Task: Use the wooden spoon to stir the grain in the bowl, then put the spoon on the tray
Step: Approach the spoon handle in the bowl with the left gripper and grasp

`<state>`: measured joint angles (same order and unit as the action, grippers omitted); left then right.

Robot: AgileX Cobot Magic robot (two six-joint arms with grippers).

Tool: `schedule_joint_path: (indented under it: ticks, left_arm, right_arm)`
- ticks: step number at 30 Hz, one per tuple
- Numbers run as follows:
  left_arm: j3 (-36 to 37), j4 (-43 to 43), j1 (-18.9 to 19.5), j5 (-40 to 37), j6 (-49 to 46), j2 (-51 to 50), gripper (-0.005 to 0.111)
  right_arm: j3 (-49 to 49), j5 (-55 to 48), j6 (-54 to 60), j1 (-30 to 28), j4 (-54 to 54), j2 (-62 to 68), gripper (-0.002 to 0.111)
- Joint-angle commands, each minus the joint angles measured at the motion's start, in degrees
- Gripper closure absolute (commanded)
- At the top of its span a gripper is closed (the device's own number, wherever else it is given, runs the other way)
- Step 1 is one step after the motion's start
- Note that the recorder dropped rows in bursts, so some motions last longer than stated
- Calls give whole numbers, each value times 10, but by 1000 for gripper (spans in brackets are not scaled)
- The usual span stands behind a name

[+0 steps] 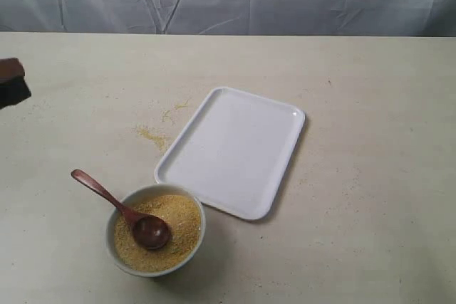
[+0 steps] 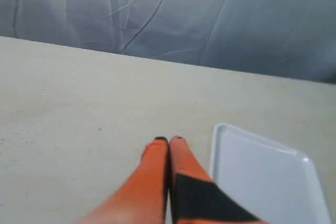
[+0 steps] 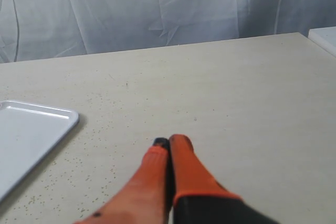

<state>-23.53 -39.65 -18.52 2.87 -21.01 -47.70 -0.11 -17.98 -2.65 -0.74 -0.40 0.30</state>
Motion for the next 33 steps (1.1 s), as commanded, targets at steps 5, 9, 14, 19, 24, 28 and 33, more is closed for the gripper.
schedule_joint_path:
  ticks: [5,9,14,19,24,28,33]
  left_arm:
    - [-197,370,223,-349,219,-257,107]
    - [-154,307,228,-284,250,-255,107]
    - [36,45,146,-17,247,-144,107]
    - [124,11,60,19,290,-76,107]
    - [189,-2,-7,83,379,-46,103]
    - [202,9,-45,104,435,-39,77]
    - [202,22,-48,108,449,-63,33]
  right_arm:
    - [1,5,1,2,1,-3,108]
    - [1,5,1,2,1,-3,108]
    - [1,5,1,2,1,-3,108]
    - [1,5,1,2,1,-3,108]
    - [1,5,1,2,1,-3,108]
    - [1,5,1,2,1,-3,108]
    - [1,5,1,2,1,-3,108]
